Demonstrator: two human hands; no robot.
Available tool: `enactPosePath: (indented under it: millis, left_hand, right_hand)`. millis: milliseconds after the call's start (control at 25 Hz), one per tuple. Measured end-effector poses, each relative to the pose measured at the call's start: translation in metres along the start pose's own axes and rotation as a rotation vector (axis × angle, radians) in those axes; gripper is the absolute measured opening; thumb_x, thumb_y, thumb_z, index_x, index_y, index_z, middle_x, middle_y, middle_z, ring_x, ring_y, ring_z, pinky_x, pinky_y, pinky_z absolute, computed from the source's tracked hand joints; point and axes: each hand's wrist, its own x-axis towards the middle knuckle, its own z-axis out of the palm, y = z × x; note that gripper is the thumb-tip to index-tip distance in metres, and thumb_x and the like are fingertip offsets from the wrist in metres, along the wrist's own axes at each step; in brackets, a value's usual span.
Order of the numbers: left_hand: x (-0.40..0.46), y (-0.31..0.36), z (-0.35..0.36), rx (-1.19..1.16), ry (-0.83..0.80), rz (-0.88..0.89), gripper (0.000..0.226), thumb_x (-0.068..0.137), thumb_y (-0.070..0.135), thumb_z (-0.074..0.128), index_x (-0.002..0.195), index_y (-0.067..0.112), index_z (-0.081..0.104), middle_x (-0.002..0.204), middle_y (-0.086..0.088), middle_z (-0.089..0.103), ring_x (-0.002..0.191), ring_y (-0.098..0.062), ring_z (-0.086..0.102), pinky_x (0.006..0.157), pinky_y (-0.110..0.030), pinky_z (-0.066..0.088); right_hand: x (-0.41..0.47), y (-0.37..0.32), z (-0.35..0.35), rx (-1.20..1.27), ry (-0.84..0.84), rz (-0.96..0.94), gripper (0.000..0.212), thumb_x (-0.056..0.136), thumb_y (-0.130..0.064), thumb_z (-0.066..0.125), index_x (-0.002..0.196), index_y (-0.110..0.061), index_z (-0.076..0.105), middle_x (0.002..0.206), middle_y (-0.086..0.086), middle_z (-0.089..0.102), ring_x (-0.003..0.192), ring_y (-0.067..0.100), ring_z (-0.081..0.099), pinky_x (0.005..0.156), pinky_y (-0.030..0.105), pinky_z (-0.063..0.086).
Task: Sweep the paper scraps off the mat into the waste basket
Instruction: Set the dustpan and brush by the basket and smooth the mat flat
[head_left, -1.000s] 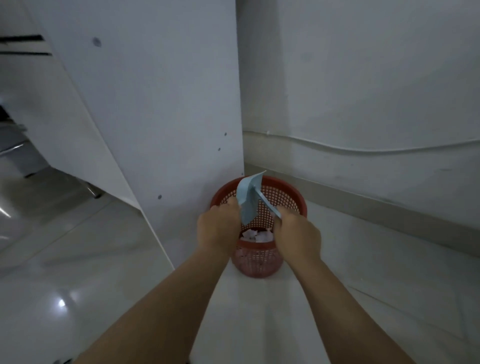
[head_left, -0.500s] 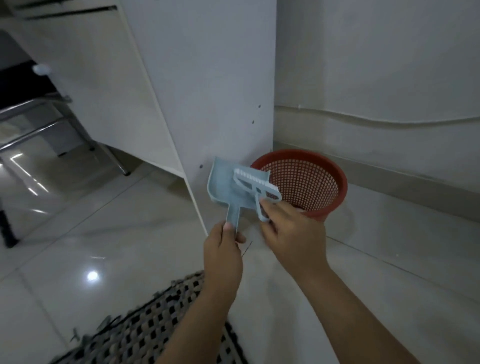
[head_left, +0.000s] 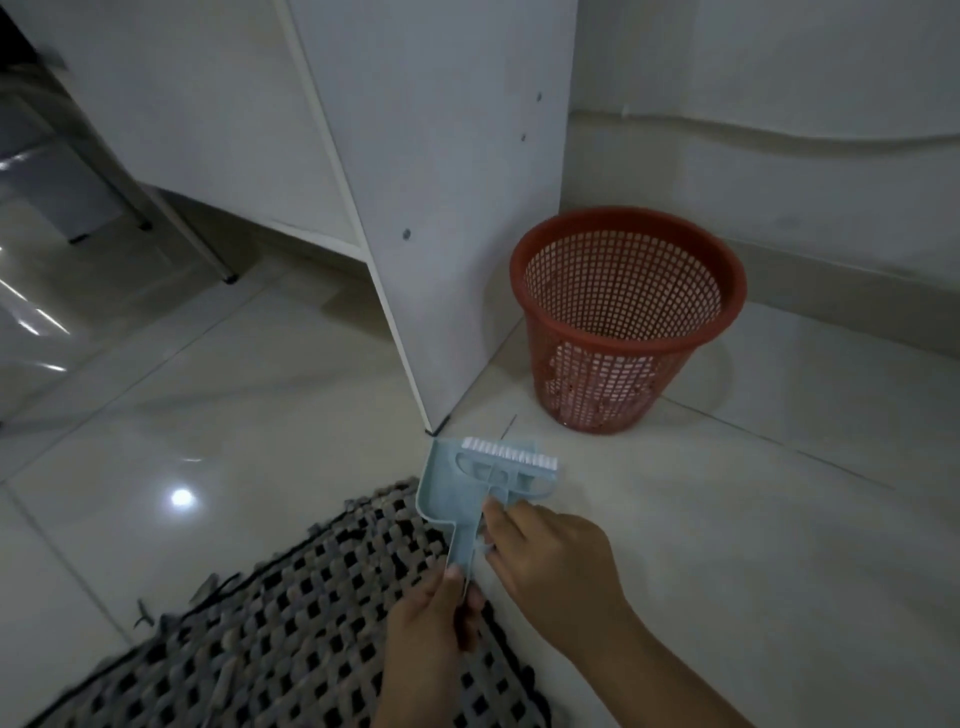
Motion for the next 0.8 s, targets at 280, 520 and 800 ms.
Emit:
enactPosePath:
  millis: [280, 520, 800]
  left_hand:
    - [0.033, -0.045, 0.009, 0.256, -0.036, -0.048, 0.041, 0.093, 0.004, 0.04, 0.053, 0.009, 0.042, 0.047, -0.004, 0.04, 0.041, -0.014, 0.031, 0.047, -0.025, 0.026]
    - [0.07, -0.042, 0.036, 0.367, -0.149, -0.048, 0.038, 0.095, 0.008, 0.036, 0.058, 0.008, 0.048, 0.053, -0.005, 0.046, 0.047, -0.015, 0.037, 0.049, -0.025, 0.032]
    - [0.083, -0.059, 0.032, 0.206, -0.237, -0.126, 0.027, 0.093, 0.004, 0.039, 0.081, -0.001, 0.062, 0.08, -0.018, 0.055, 0.071, -0.023, 0.049, 0.068, -0.033, 0.042]
  right_hand:
    - [-0.026, 0.005, 0.034, -0.006, -0.15, 0.156, 0.046, 0.042, -0.017, 0.089, 0.086, -0.009, 0.076, 0.063, 0.0, 0.07, 0.046, 0.01, 0.063, 0.035, 0.015, 0.043]
    - [-0.014, 0.017, 0.067, 0.002, -0.407, 0.281, 0.043, 0.027, -0.022, 0.092, 0.066, -0.013, 0.075, 0.055, 0.001, 0.068, 0.038, 0.01, 0.061, 0.03, 0.011, 0.038]
    - [-0.023, 0.02, 0.08, 0.224, -0.632, 0.518, 0.051, 0.094, -0.018, 0.045, 0.142, -0.011, 0.031, 0.139, 0.008, 0.047, 0.12, 0.024, 0.051, 0.089, 0.034, 0.048]
